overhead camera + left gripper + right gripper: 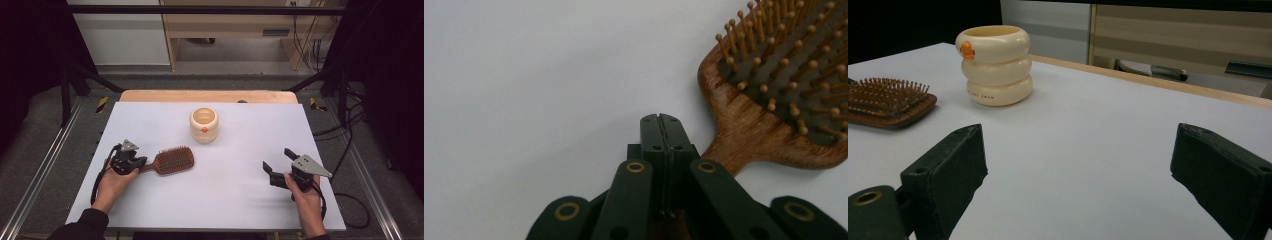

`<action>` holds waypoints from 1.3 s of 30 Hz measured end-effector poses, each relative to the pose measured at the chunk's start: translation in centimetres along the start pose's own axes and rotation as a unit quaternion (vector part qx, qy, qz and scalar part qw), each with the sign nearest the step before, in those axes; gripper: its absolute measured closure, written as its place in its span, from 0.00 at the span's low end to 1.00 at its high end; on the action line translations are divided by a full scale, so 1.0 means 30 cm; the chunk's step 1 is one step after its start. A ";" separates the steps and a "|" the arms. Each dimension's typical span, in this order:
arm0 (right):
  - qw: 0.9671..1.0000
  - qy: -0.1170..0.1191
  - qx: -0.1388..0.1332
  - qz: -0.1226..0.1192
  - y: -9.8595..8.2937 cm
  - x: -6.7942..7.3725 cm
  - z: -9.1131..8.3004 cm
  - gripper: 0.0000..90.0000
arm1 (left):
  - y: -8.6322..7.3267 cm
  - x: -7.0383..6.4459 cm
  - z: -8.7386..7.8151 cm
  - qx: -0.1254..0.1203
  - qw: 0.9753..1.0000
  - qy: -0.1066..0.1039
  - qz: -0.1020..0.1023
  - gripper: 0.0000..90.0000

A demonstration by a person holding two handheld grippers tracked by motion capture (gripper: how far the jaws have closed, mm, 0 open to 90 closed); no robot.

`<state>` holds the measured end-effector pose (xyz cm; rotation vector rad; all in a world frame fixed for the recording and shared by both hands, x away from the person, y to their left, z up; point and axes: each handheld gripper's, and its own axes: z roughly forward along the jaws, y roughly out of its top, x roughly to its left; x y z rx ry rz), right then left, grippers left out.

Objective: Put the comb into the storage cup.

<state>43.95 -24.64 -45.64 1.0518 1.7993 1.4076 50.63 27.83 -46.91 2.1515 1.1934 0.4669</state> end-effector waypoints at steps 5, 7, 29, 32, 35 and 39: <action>1.000 0.001 0.001 -0.001 0.000 0.001 0.001 0.09 | -0.005 -0.003 -0.011 0.007 1.000 -0.005 0.007 1.00; 1.000 0.001 0.001 -0.001 0.000 0.001 0.001 0.09 | -0.007 -0.006 -0.016 0.012 1.000 -0.010 0.009 1.00; 1.000 0.004 0.004 -0.001 -0.002 0.004 0.004 0.09 | -0.010 -0.088 -0.043 0.043 0.997 -0.048 0.033 1.00; 1.000 0.004 0.004 -0.001 -0.002 0.003 0.004 0.09 | -0.010 -0.093 -0.045 0.046 0.997 -0.051 0.031 1.00; 1.000 0.005 0.004 -0.001 -0.002 0.004 0.004 0.09 | -0.011 -0.100 -0.045 0.048 0.997 -0.055 0.032 1.00; 1.000 0.005 0.005 0.000 -0.002 0.004 0.005 0.09 | -0.013 -0.107 -0.044 0.052 0.996 -0.058 0.034 1.00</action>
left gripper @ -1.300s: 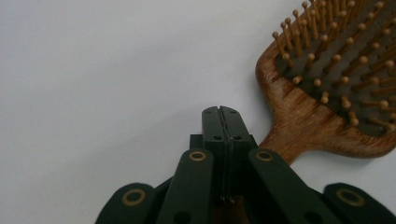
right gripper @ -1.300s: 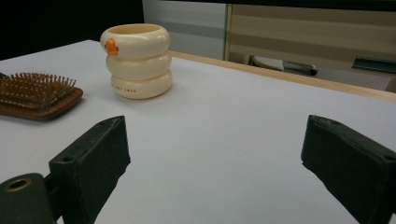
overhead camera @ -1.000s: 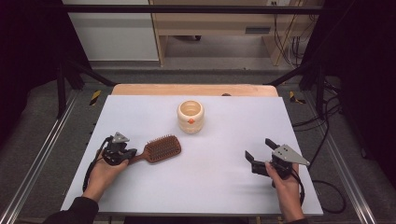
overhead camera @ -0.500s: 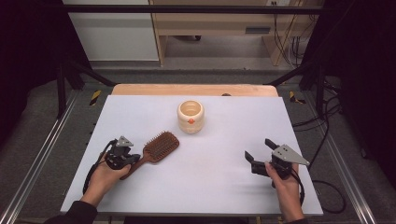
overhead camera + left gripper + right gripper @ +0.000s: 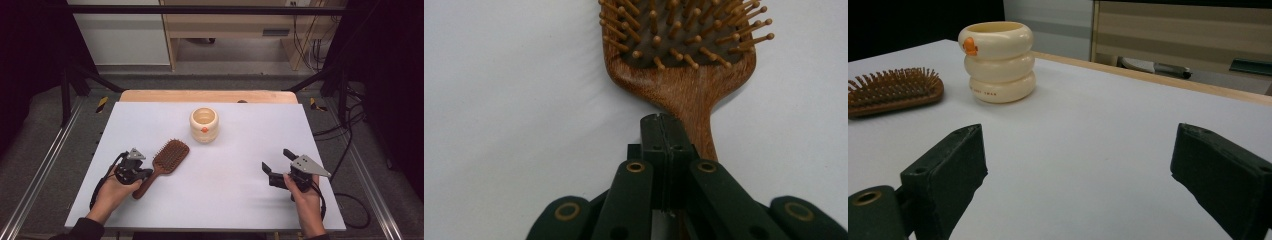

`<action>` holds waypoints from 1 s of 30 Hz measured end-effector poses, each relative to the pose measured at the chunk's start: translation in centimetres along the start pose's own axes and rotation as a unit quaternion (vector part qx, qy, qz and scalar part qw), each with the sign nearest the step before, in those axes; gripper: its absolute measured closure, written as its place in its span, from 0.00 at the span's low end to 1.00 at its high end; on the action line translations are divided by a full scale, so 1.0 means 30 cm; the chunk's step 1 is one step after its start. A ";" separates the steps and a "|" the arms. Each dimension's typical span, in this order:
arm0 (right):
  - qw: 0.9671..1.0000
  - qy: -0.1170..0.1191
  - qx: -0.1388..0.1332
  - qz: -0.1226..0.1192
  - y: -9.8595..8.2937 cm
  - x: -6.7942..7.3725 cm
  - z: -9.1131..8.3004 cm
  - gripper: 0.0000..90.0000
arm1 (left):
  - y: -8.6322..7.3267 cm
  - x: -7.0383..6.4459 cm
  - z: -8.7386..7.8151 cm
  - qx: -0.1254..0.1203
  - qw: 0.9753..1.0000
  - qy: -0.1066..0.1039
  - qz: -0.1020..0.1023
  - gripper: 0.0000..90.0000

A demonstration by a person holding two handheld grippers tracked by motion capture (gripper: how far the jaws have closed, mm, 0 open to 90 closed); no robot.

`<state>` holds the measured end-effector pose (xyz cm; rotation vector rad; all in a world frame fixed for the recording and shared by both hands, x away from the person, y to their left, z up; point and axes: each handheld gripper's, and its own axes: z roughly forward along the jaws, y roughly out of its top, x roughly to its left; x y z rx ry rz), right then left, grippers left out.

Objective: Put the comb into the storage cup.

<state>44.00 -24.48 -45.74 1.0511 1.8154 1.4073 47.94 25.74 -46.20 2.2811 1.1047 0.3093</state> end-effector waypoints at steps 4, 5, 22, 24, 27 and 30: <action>1.000 0.000 0.000 0.000 0.000 0.000 0.000 0.09 | 0.000 -0.002 0.000 0.000 1.000 -0.002 0.000 1.00; 1.000 0.000 0.000 0.000 0.000 0.000 0.000 0.09 | 0.001 -0.003 0.000 0.000 1.000 -0.003 0.000 1.00; 1.000 0.000 0.001 -0.001 0.000 0.000 0.001 0.09 | 0.008 -0.021 0.000 0.003 1.000 -0.011 0.008 1.00; 1.000 0.000 0.000 -0.001 0.000 0.000 0.001 0.09 | 0.011 -0.022 -0.001 0.000 1.000 -0.010 0.005 1.00; 1.000 0.000 0.001 0.000 -0.001 0.000 0.001 0.09 | 0.018 -0.024 -0.010 -0.001 1.000 -0.007 0.003 1.00; 1.000 0.000 0.001 0.001 -0.001 -0.001 0.001 0.09 | 0.027 -0.029 -0.022 -0.001 1.000 -0.004 0.003 1.00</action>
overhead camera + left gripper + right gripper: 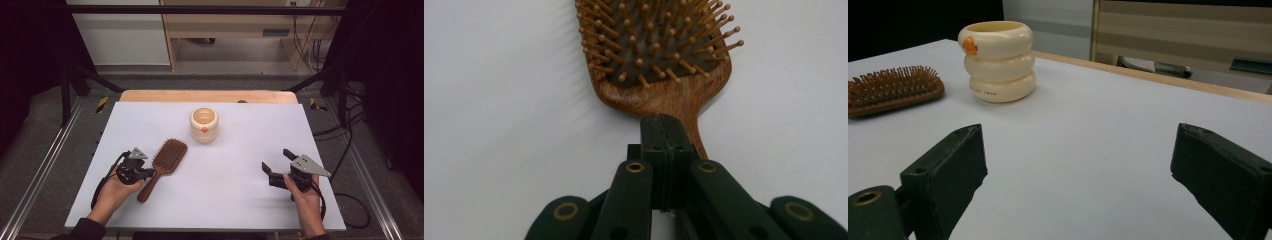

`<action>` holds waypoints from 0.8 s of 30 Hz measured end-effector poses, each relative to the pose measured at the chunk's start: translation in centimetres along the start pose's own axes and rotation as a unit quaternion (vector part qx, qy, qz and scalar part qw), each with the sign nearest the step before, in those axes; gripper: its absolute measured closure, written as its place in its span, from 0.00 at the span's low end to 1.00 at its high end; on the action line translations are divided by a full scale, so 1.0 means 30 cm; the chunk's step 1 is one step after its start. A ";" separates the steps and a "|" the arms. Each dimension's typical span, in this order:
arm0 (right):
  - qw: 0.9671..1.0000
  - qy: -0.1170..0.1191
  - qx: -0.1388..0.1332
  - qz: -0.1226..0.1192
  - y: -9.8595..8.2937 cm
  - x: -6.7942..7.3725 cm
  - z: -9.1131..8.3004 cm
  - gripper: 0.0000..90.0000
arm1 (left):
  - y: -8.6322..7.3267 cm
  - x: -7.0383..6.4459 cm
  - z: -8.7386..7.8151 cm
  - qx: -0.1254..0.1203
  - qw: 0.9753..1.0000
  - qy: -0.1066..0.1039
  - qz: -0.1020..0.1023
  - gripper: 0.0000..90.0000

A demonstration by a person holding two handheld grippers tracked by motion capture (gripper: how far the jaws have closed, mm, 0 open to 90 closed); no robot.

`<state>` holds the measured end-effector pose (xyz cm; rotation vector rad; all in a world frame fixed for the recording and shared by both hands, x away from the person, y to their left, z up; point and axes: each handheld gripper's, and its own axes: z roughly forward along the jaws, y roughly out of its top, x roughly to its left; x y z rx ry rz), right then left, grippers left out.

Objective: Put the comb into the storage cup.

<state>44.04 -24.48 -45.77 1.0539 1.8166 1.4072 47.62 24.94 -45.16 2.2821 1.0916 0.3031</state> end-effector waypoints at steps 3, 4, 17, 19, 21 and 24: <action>1.000 0.000 -0.001 0.001 0.001 0.000 0.000 0.09 | 0.009 -0.009 -0.011 -0.001 1.000 0.007 -0.007 0.96; 1.000 0.001 -0.002 0.002 0.001 0.000 0.000 0.08 | 0.012 -0.012 -0.014 0.000 1.000 0.012 -0.008 0.93; 1.000 0.009 -0.009 -0.002 0.010 -0.002 -0.002 0.08 | 0.084 -0.067 -0.022 0.036 0.996 0.067 -0.049 0.13; 1.000 0.010 -0.009 -0.003 0.010 -0.001 -0.003 0.08 | 0.095 -0.073 -0.008 0.048 0.996 0.059 -0.051 0.09; 1.000 0.010 -0.009 -0.004 0.010 -0.001 -0.003 0.08 | 0.097 -0.075 -0.004 0.049 0.996 0.057 -0.053 0.09; 1.000 0.010 -0.009 -0.005 0.010 -0.001 -0.003 0.08 | 0.105 -0.082 0.011 0.064 0.995 0.053 -0.045 0.09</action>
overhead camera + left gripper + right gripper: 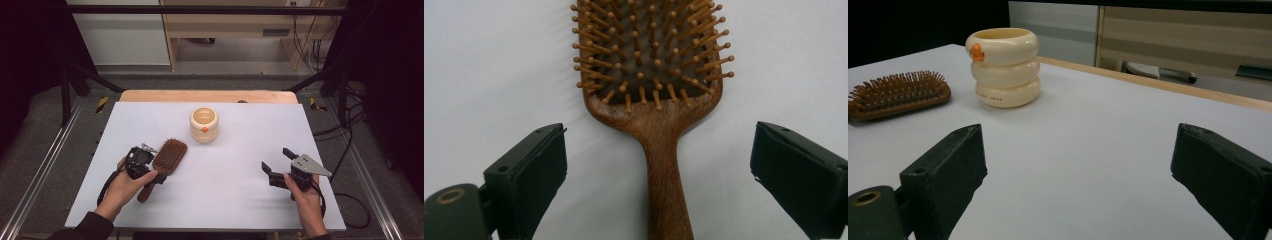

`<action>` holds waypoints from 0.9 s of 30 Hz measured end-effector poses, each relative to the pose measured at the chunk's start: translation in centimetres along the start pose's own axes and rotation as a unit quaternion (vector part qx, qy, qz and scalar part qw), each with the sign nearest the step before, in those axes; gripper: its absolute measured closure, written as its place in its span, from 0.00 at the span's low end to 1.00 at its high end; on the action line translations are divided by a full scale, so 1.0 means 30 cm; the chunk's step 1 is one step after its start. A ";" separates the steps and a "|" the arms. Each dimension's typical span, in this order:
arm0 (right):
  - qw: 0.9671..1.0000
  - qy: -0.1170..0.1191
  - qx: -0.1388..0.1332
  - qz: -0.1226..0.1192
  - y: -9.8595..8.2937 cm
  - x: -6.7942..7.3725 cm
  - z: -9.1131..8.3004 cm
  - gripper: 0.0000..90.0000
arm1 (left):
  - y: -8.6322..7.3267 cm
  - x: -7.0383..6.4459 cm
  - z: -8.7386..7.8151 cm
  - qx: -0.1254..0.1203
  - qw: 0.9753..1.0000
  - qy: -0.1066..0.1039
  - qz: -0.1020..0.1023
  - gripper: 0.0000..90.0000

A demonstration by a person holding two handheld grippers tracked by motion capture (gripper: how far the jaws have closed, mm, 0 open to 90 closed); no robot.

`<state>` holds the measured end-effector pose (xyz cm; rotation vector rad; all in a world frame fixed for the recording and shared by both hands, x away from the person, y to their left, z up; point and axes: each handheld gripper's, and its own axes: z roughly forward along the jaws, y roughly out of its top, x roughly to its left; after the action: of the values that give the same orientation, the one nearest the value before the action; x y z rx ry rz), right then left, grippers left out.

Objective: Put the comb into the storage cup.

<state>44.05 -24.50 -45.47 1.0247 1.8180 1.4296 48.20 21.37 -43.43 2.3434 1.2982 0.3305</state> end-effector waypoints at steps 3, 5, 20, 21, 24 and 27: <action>1.000 0.000 0.001 0.001 -0.001 0.001 0.001 0.08 | 0.003 -0.001 0.013 0.014 1.000 -0.001 0.002 0.09; 1.000 0.000 0.001 0.000 -0.001 0.001 0.002 0.08 | 0.003 -0.002 0.018 0.016 1.000 -0.001 0.002 0.09; 1.000 0.001 0.004 -0.002 -0.001 0.001 0.003 0.08 | 0.020 -0.015 0.022 0.038 0.999 -0.021 0.013 0.30; 1.000 0.001 0.004 -0.002 -0.001 0.001 0.003 0.08 | 0.021 -0.015 0.022 0.039 0.999 -0.021 0.014 0.32; 1.000 0.001 0.004 -0.002 -0.002 0.002 0.004 0.08 | 0.020 -0.013 0.025 0.045 0.999 -0.019 0.014 0.36; 1.000 0.002 0.004 -0.002 -0.002 0.002 0.004 0.08 | 0.018 -0.003 0.032 0.049 0.999 -0.016 0.011 0.40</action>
<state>44.11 -24.39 -45.55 1.0228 1.8292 1.4227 48.96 20.78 -44.01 2.4367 1.3012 0.2405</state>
